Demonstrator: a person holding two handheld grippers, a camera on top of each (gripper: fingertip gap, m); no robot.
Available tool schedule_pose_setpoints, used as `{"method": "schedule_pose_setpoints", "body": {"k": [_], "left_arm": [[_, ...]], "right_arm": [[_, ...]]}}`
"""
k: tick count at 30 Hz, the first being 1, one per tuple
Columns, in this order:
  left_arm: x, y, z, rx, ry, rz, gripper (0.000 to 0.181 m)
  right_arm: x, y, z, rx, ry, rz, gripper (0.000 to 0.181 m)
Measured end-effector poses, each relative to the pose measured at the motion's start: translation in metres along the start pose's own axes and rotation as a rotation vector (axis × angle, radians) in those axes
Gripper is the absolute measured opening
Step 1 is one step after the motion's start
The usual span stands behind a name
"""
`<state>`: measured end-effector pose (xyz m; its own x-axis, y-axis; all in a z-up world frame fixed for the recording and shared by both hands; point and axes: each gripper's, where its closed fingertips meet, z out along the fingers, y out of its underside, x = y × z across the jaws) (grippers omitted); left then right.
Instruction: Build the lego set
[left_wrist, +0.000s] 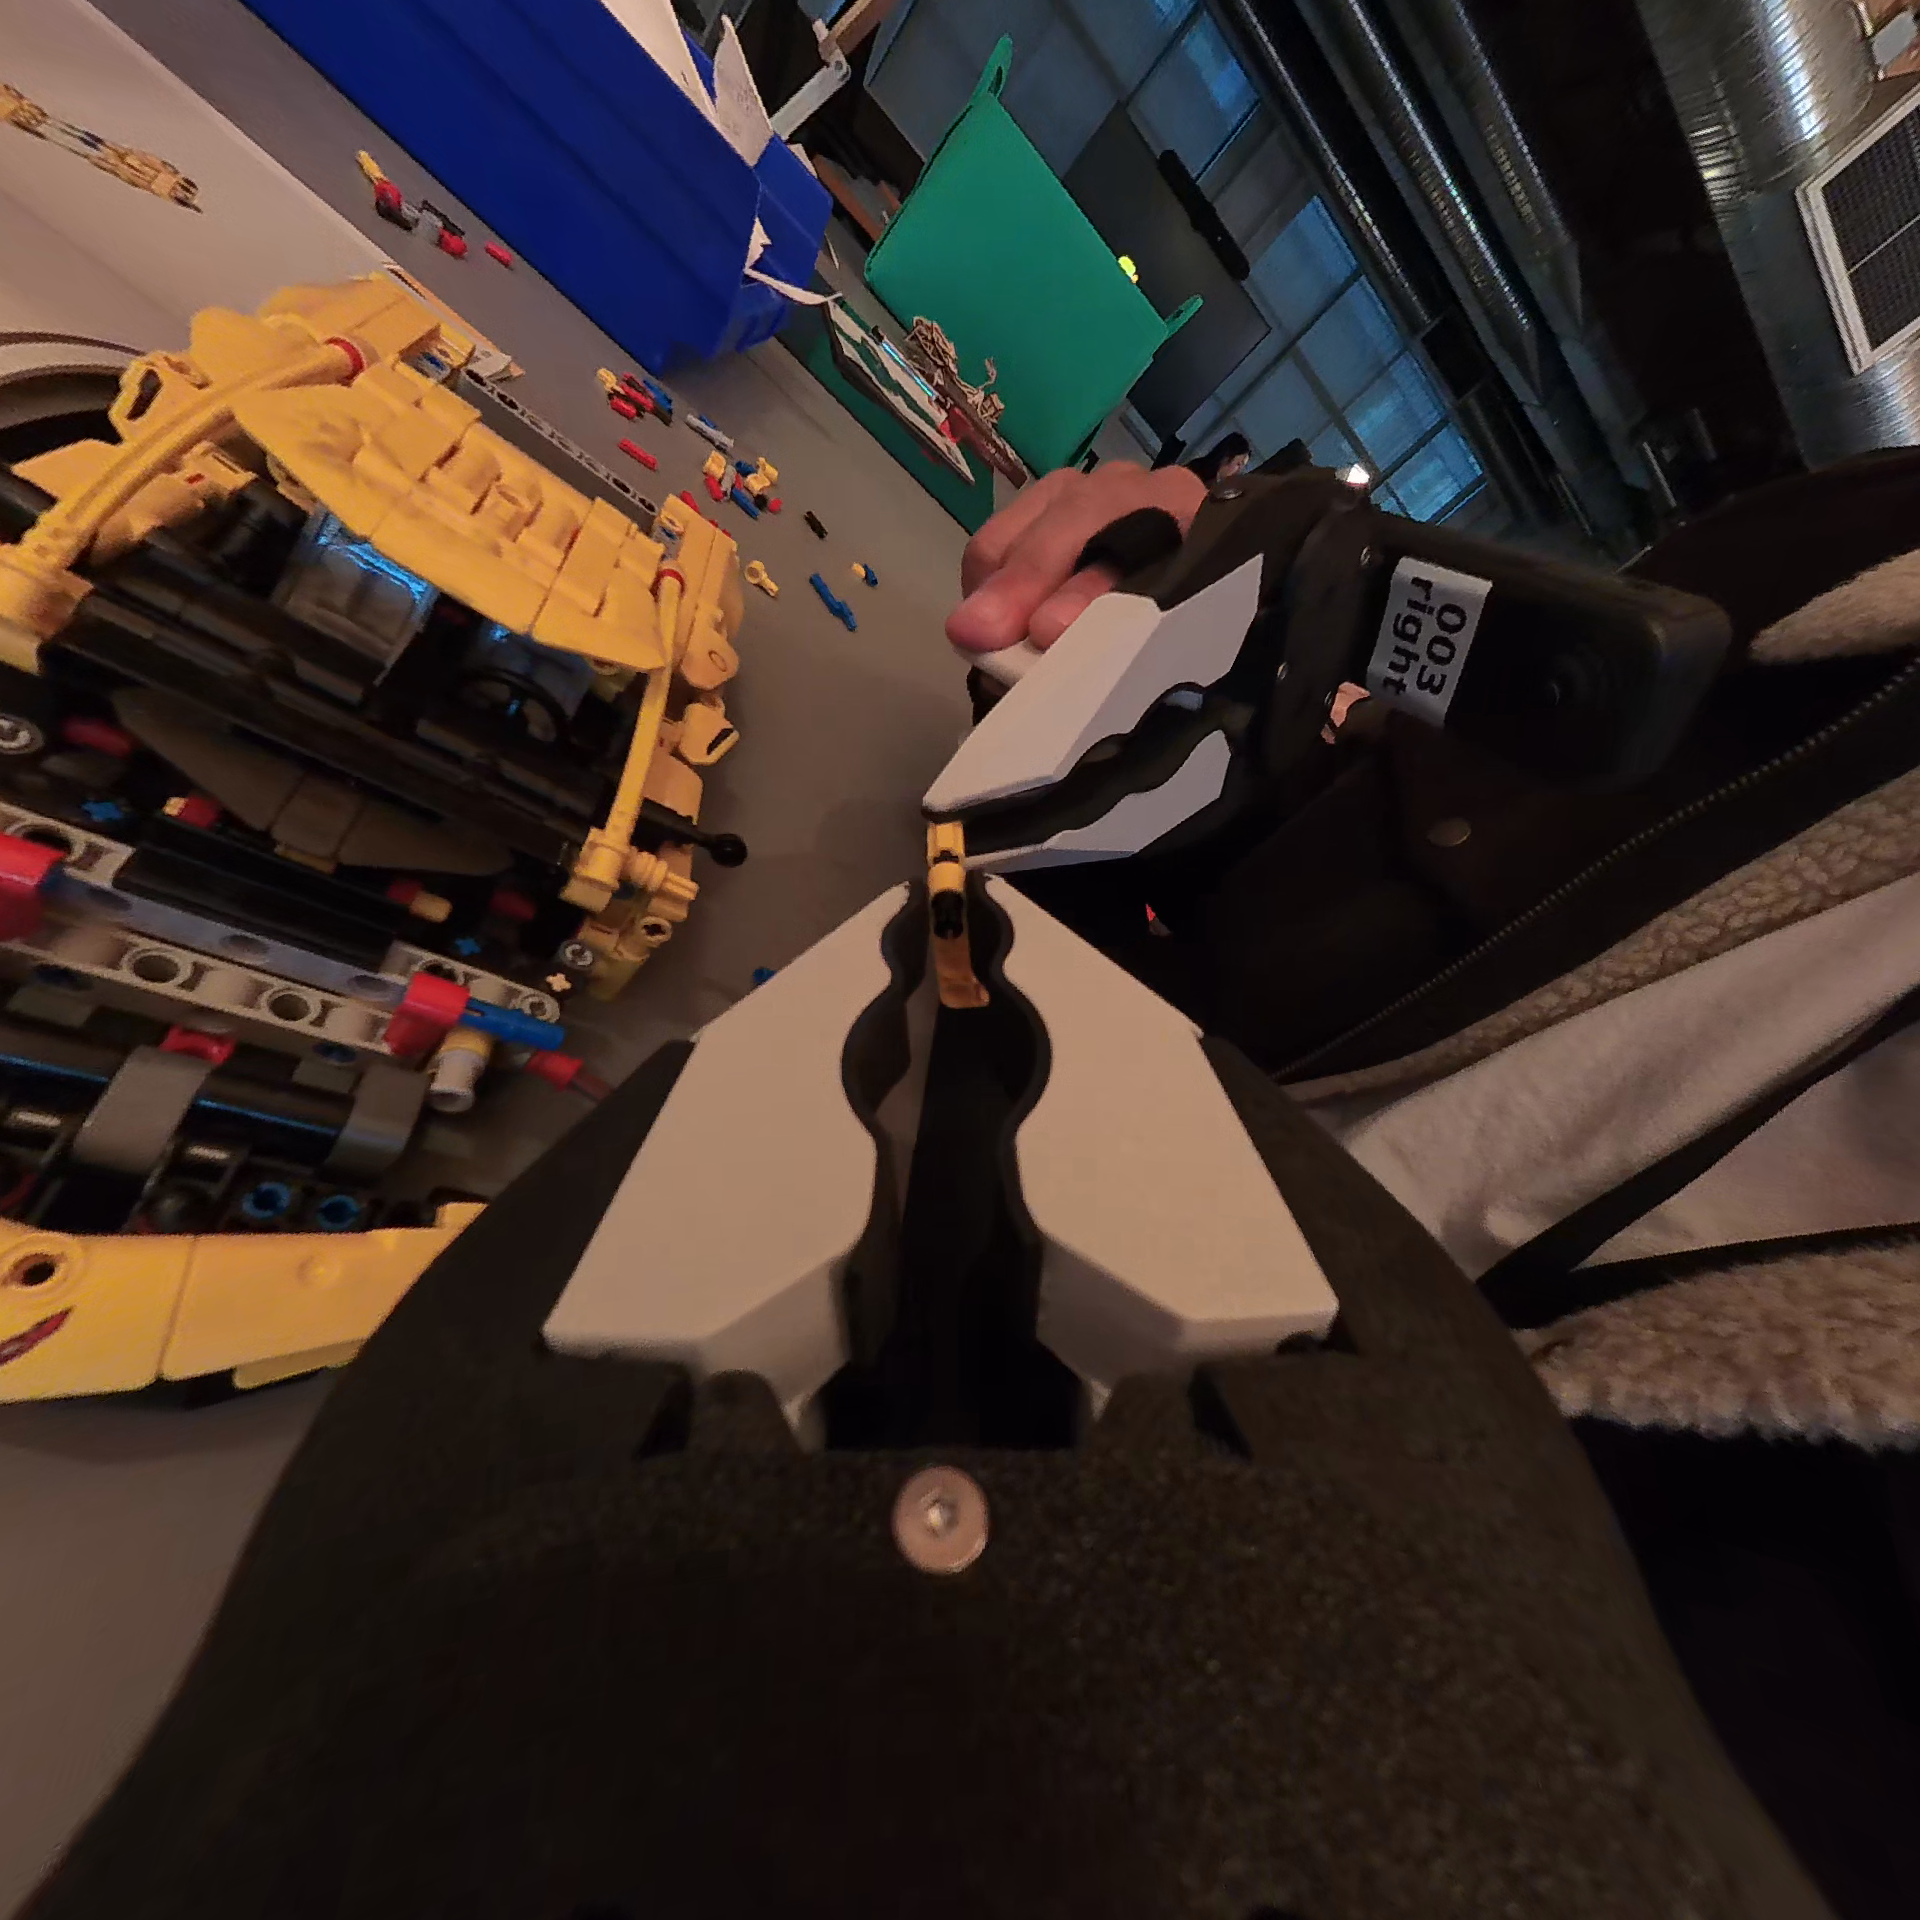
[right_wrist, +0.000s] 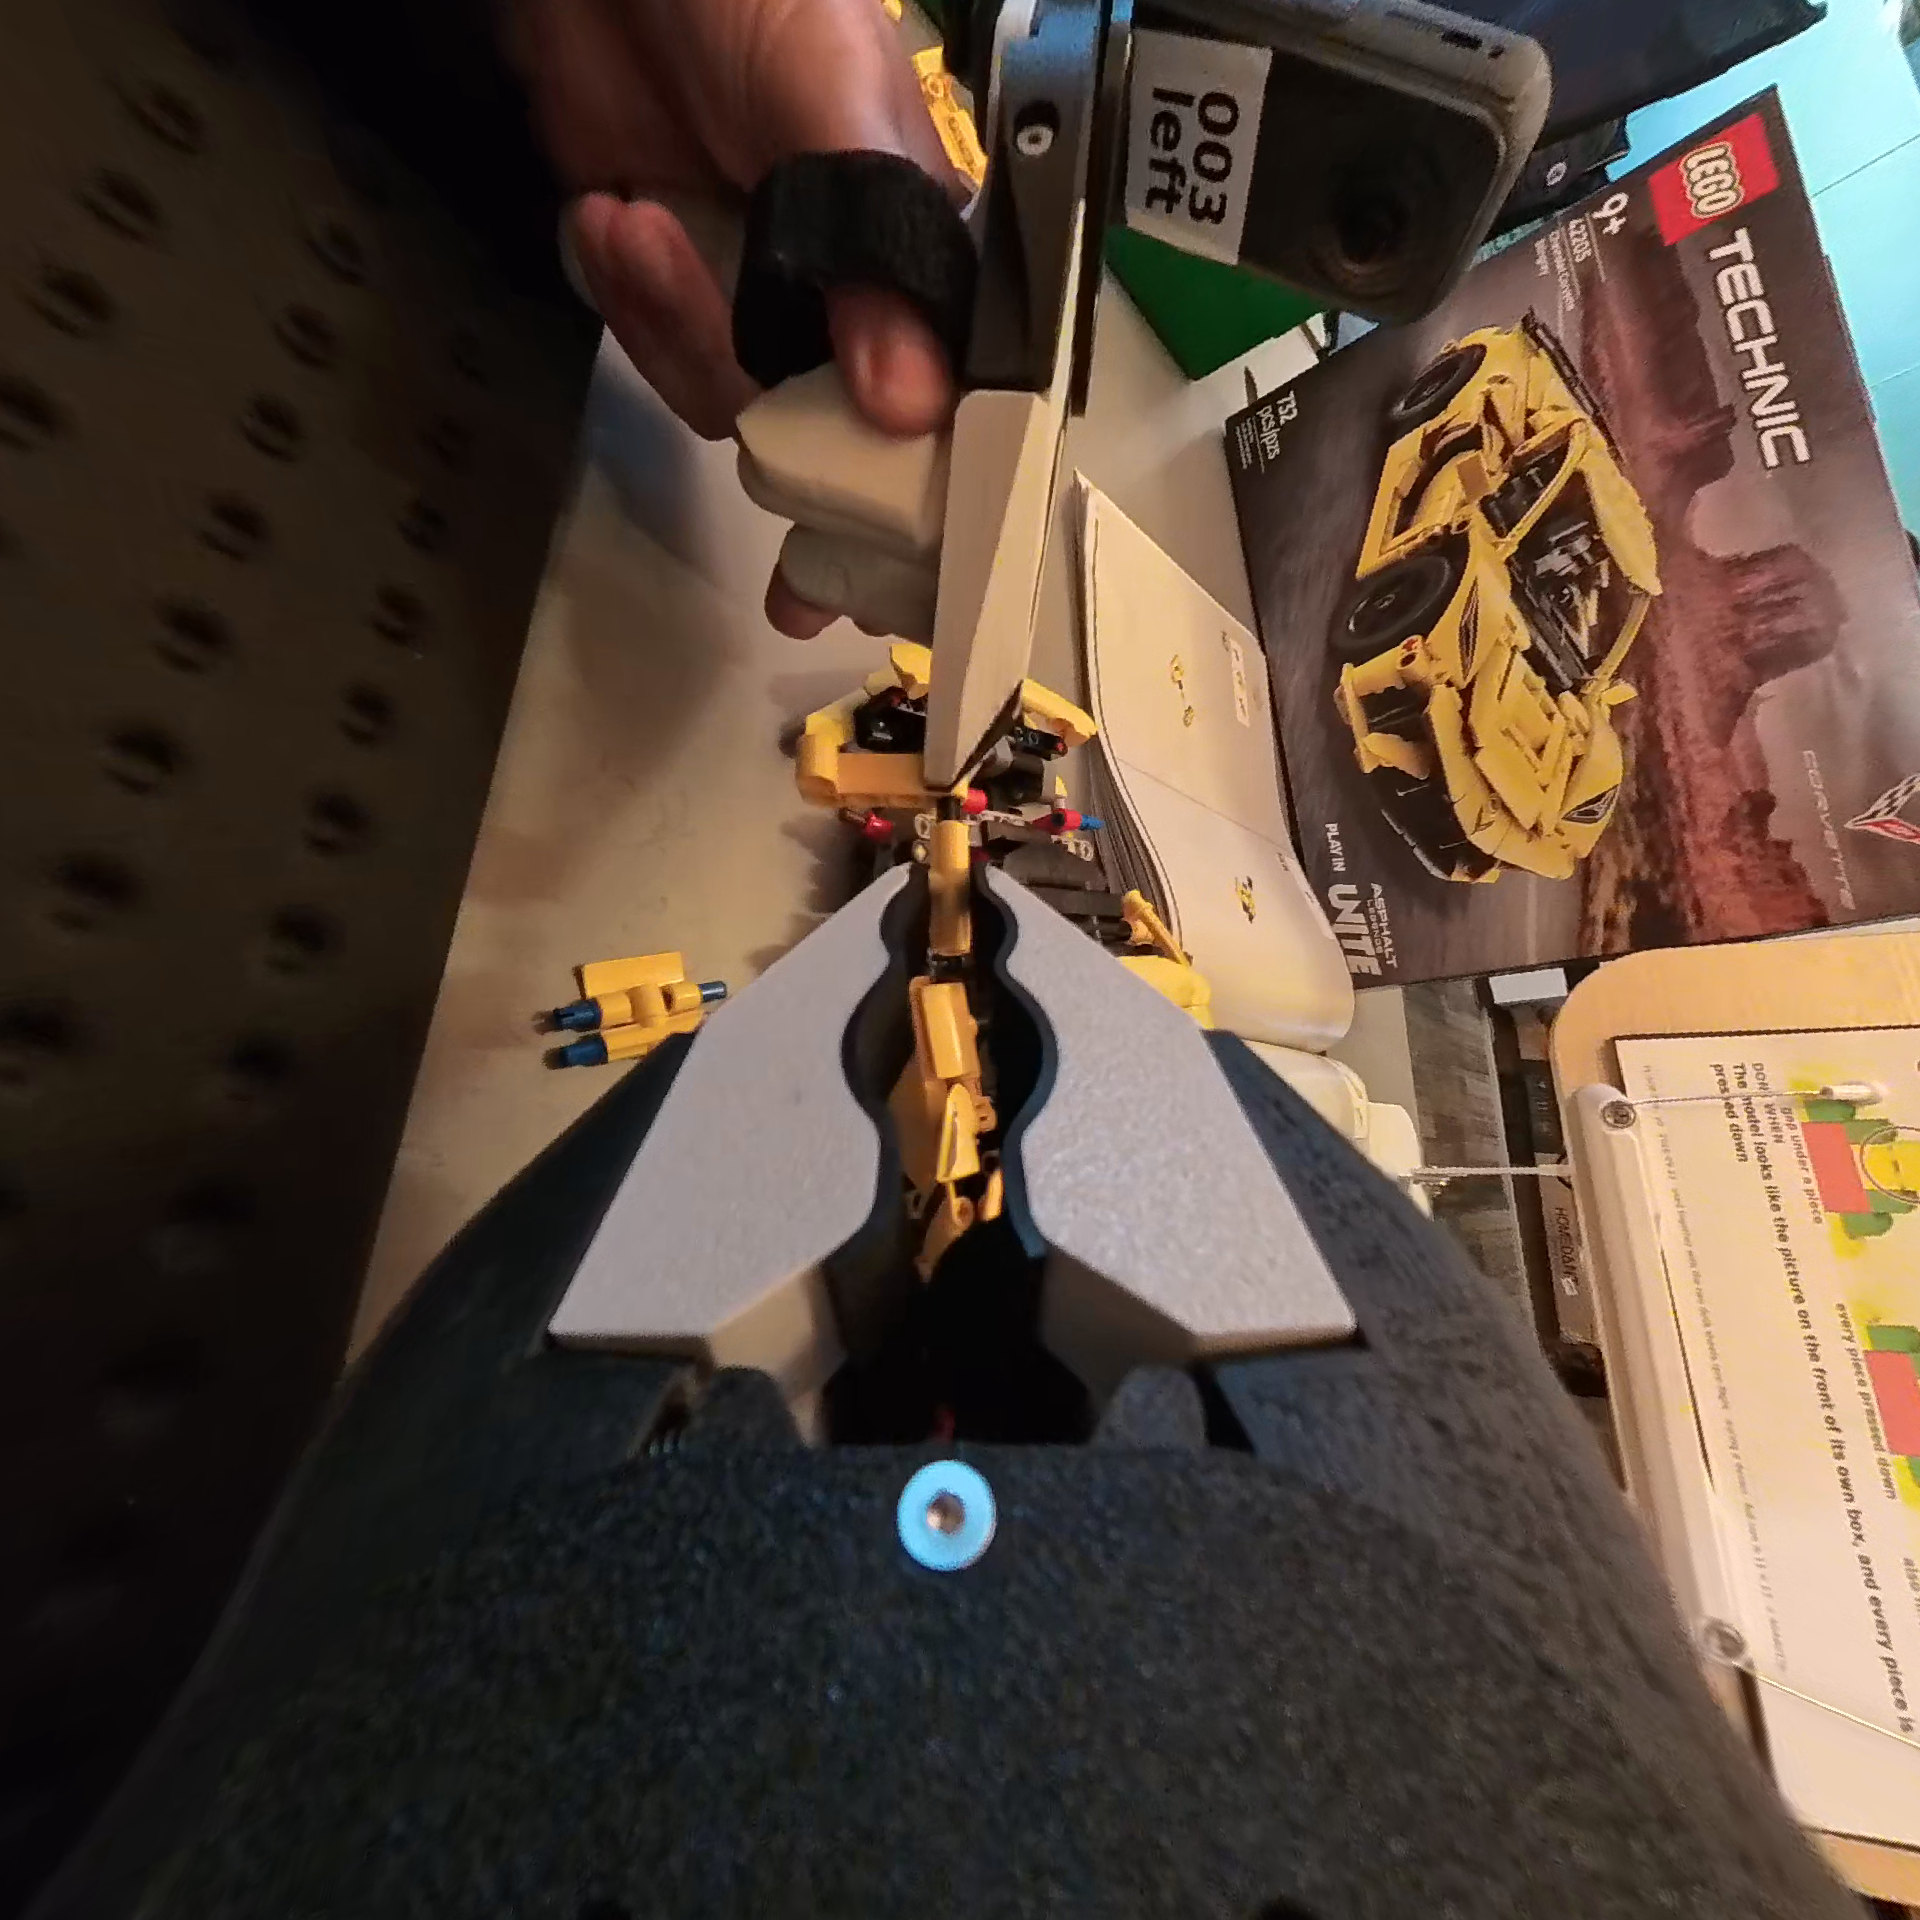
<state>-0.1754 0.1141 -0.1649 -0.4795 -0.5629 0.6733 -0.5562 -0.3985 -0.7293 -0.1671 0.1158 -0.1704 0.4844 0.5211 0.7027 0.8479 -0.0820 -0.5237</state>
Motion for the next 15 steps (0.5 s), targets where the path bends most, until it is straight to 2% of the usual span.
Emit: {"method": "schedule_pose_setpoints", "body": {"k": [15], "left_arm": [[0.0021,0.0027,0.0010,-0.017,0.024,-0.022,0.006]], "right_arm": [[-0.0030,-0.0019,-0.0007,0.052,-0.034,0.111,0.005]]}}
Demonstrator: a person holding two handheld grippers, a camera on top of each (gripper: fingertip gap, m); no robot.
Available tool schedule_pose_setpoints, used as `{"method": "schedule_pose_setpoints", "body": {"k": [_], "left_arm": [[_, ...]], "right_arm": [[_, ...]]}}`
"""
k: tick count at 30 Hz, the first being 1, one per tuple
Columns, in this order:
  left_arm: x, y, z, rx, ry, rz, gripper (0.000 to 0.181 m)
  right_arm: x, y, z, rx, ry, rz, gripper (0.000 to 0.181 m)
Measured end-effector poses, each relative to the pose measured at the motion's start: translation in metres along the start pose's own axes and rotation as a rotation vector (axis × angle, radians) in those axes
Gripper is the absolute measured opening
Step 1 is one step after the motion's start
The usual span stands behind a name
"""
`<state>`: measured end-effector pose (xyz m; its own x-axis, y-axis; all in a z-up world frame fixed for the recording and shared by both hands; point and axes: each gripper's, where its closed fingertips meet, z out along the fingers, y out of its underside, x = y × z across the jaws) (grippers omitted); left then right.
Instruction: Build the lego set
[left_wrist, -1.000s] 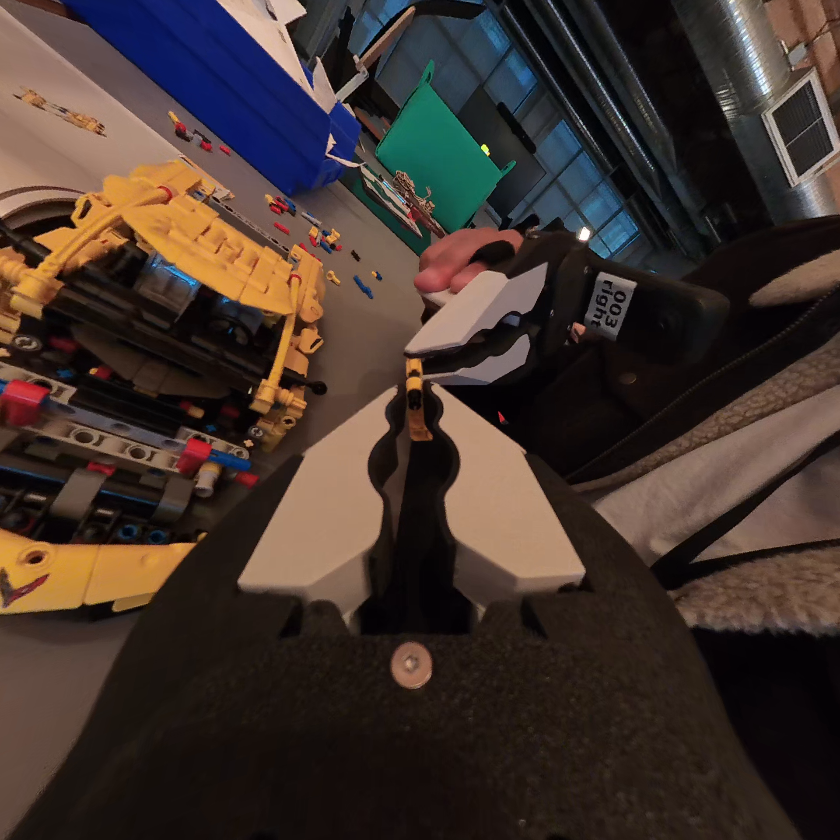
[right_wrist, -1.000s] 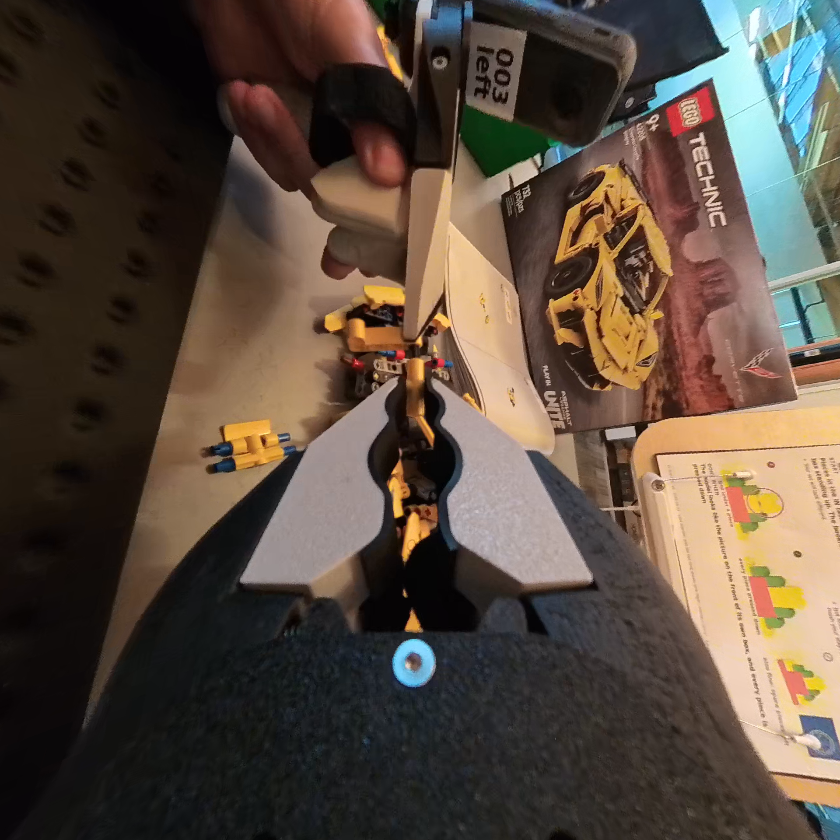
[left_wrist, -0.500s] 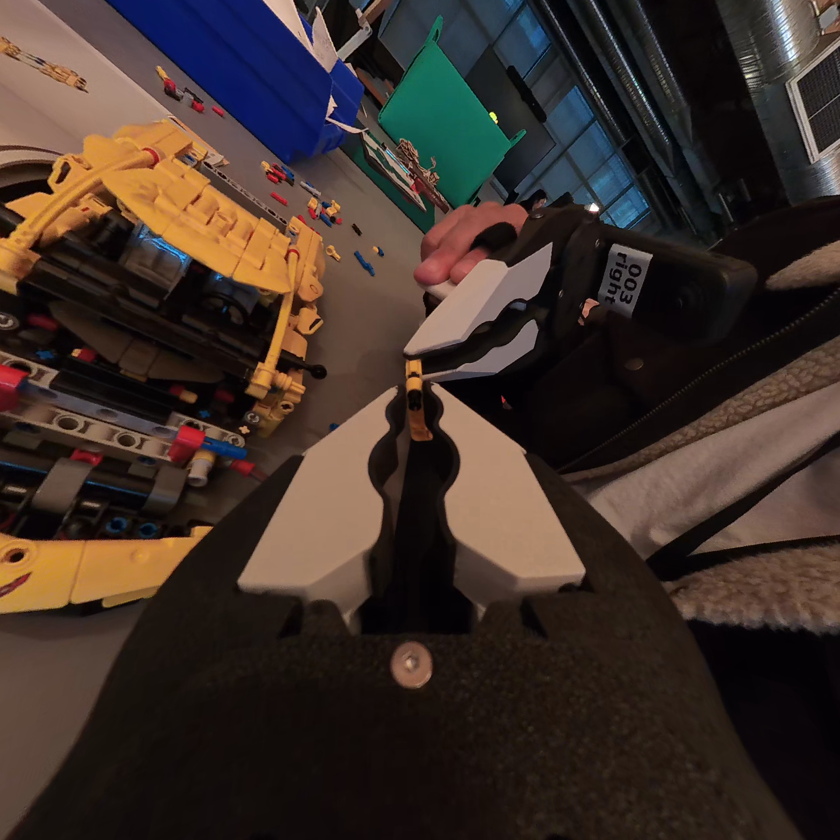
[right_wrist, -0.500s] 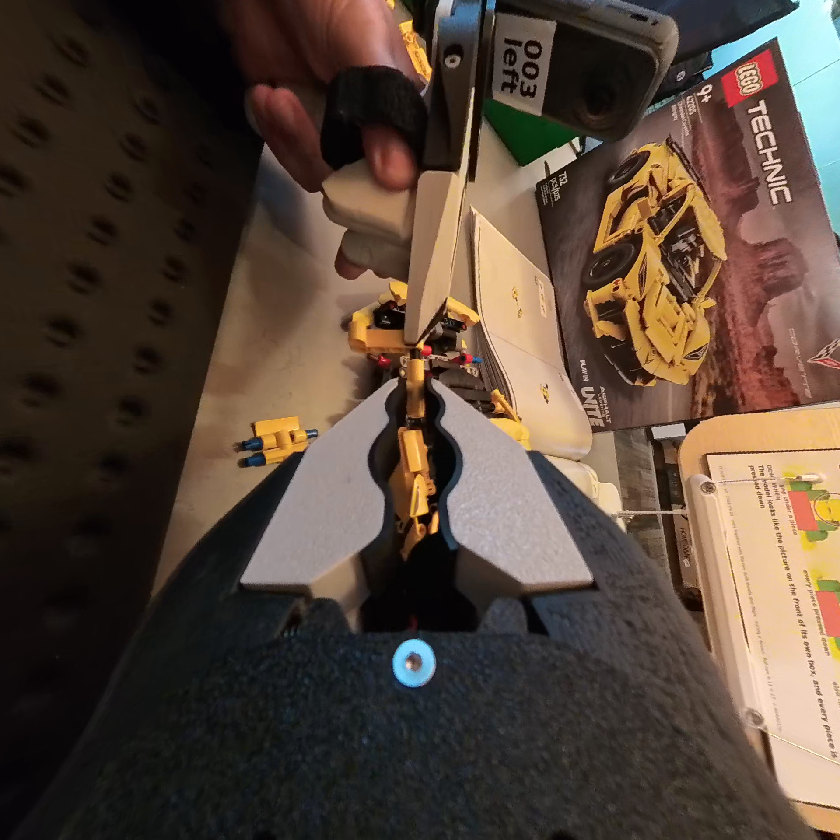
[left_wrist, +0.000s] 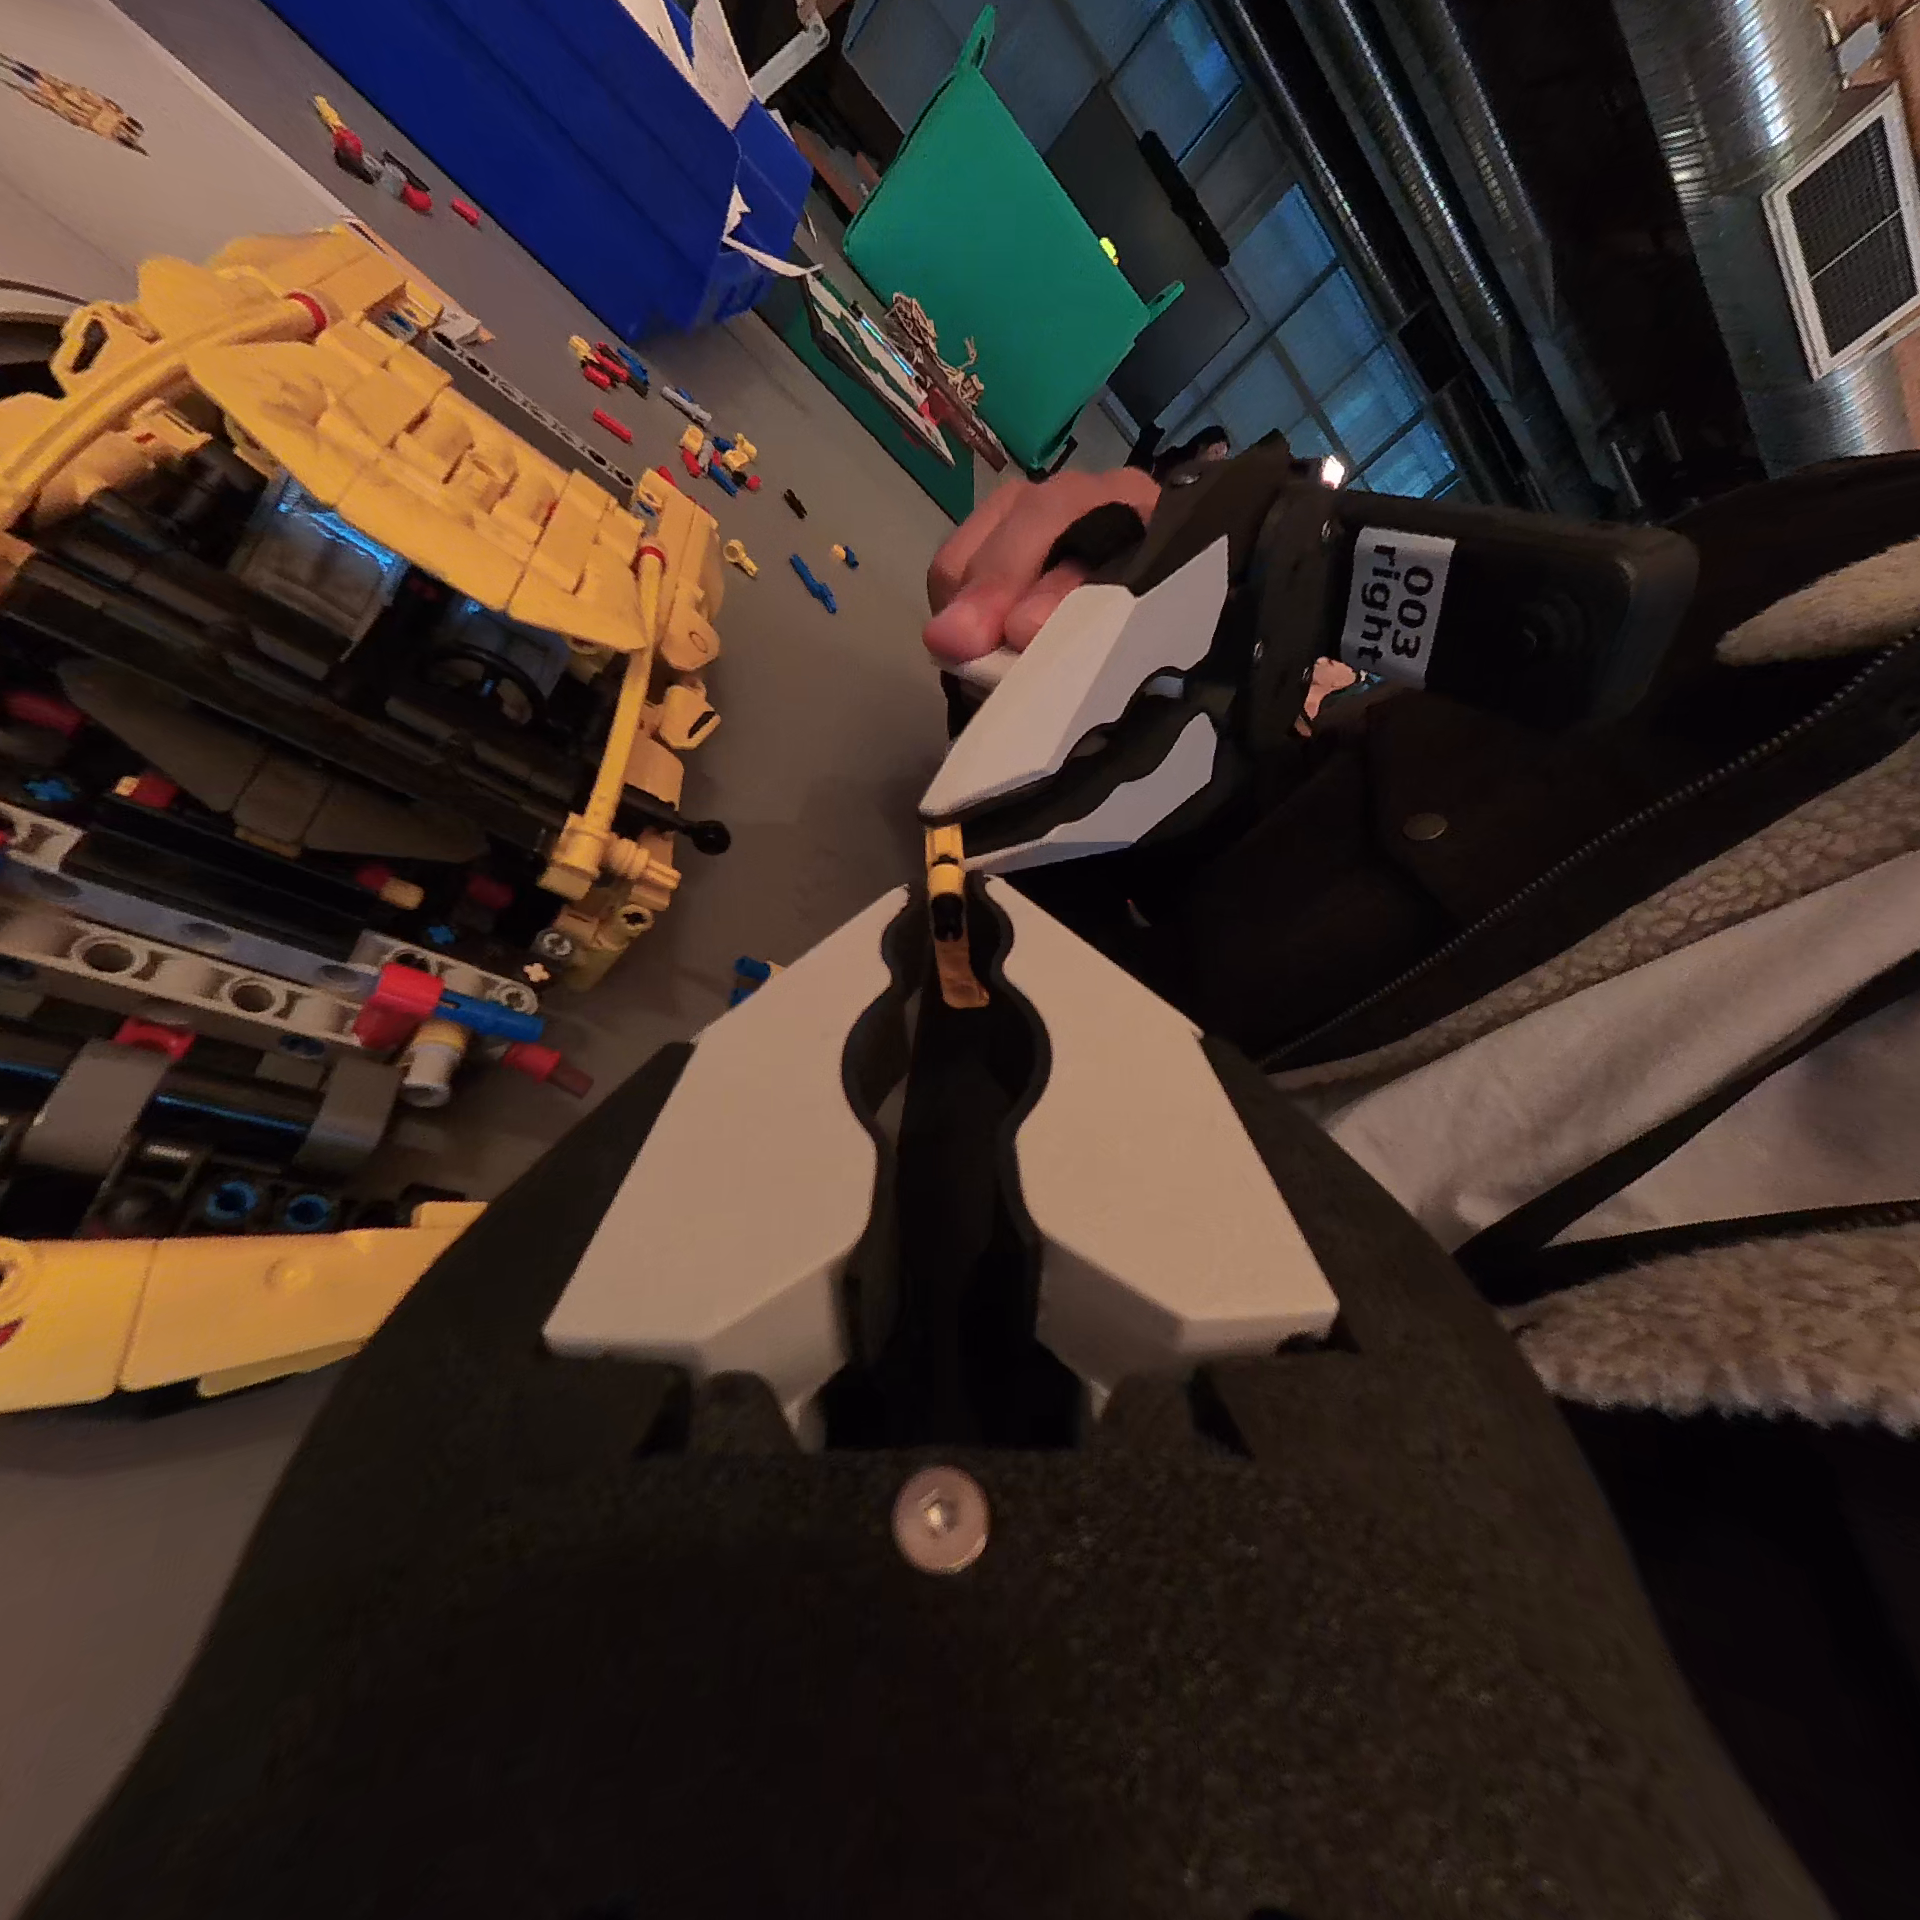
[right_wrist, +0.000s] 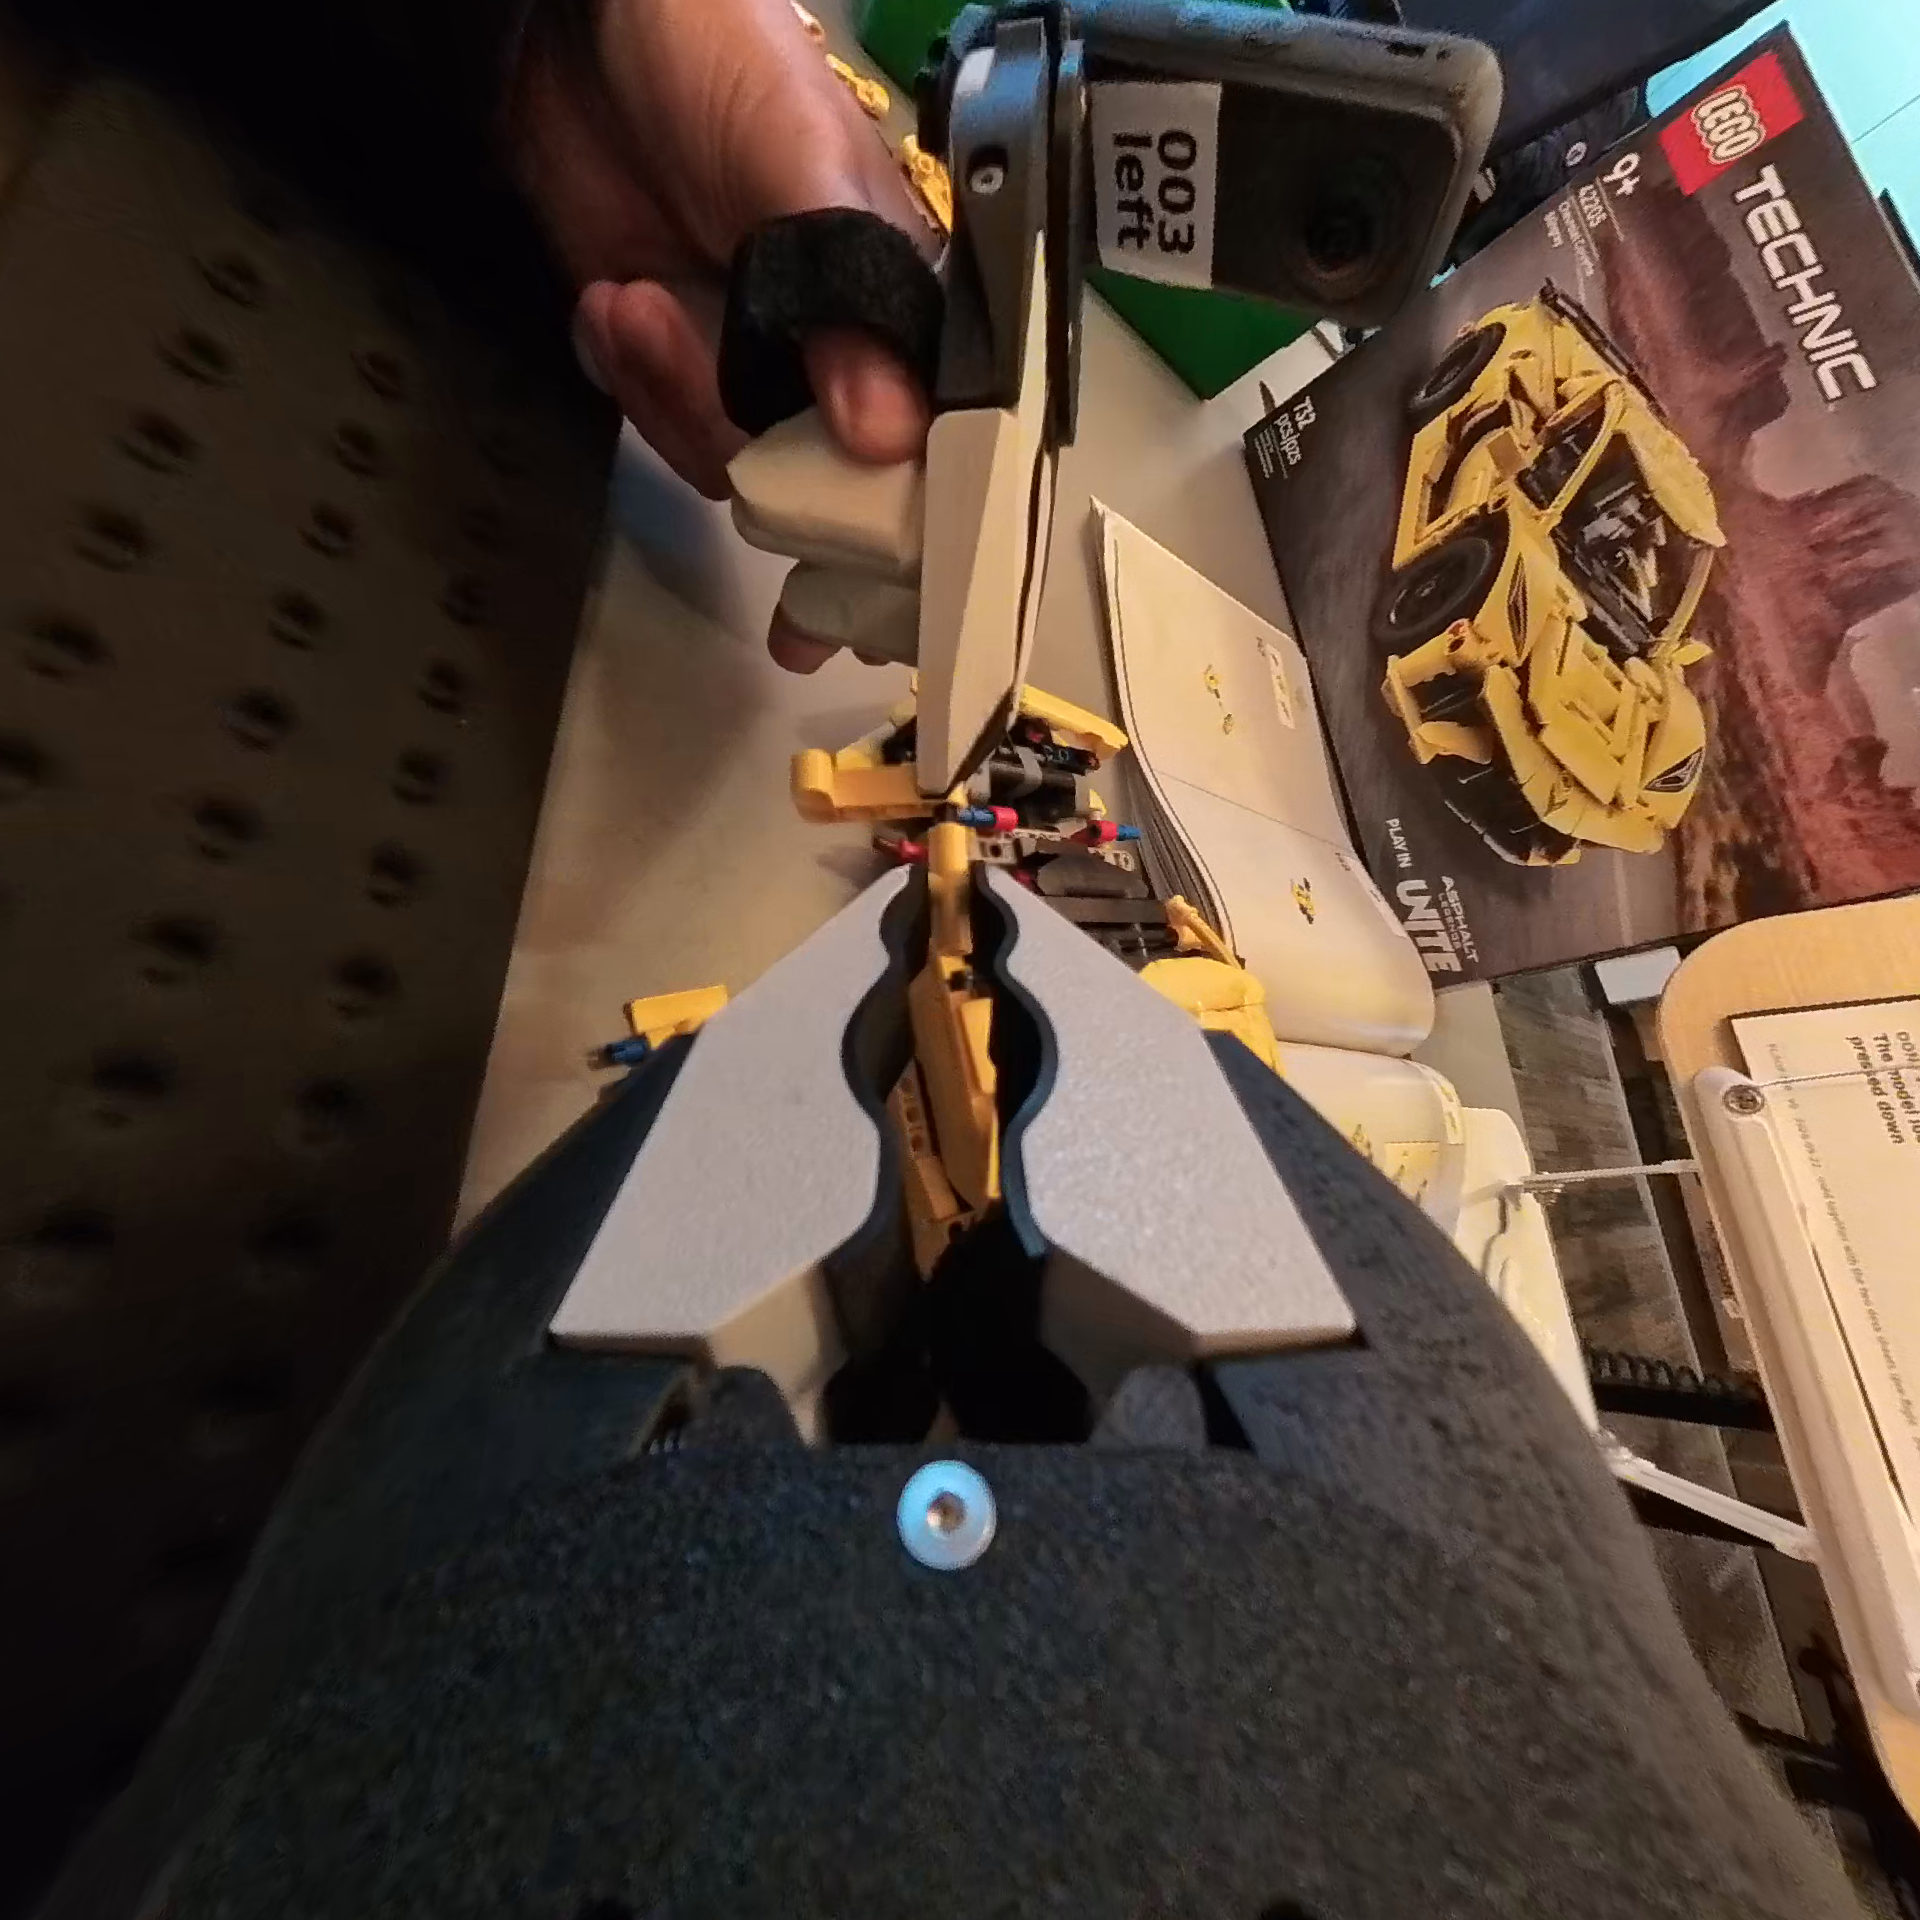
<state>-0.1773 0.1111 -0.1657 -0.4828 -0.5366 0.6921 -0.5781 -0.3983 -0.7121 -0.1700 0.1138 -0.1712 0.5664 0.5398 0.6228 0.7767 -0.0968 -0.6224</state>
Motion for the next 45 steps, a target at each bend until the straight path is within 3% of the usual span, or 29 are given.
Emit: {"method": "schedule_pose_setpoints", "body": {"k": [14,19,21,25,28,32,35,41,45], "left_arm": [[0.000,0.005,0.002,-0.030,0.004,-0.006,0.006],[-0.004,0.000,0.001,-0.001,-0.013,-0.014,0.006],[-0.001,-0.008,-0.002,0.048,0.016,-0.029,0.007],[-0.004,-0.024,-0.016,0.164,0.015,-0.064,0.007],[-0.013,-0.056,-0.047,0.402,-0.004,-0.108,0.007],[-0.054,-0.078,-0.113,0.777,-0.024,-0.354,0.007],[-0.072,-0.076,-0.137,0.894,-0.068,-0.438,0.007],[-0.077,-0.074,-0.139,0.890,-0.121,-0.430,0.007],[-0.078,-0.071,-0.134,0.853,-0.146,-0.421,0.007]], "right_arm": [[-0.004,-0.003,0.003,-0.003,0.000,-0.041,0.005],[0.001,0.000,0.005,0.025,-0.012,0.067,0.006],[0.010,-0.004,0.003,0.122,0.004,0.192,0.009],[0.042,0.004,-0.010,0.248,0.060,0.532,0.035],[0.078,0.023,-0.030,0.366,0.136,0.783,0.038],[0.111,0.060,-0.046,0.439,0.214,1.059,0.047],[0.115,0.080,-0.044,0.364,0.290,1.084,0.050],[0.113,0.092,-0.038,0.169,0.426,0.884,0.046],[0.120,0.113,-0.044,0.073,0.530,0.886,0.046]]}}
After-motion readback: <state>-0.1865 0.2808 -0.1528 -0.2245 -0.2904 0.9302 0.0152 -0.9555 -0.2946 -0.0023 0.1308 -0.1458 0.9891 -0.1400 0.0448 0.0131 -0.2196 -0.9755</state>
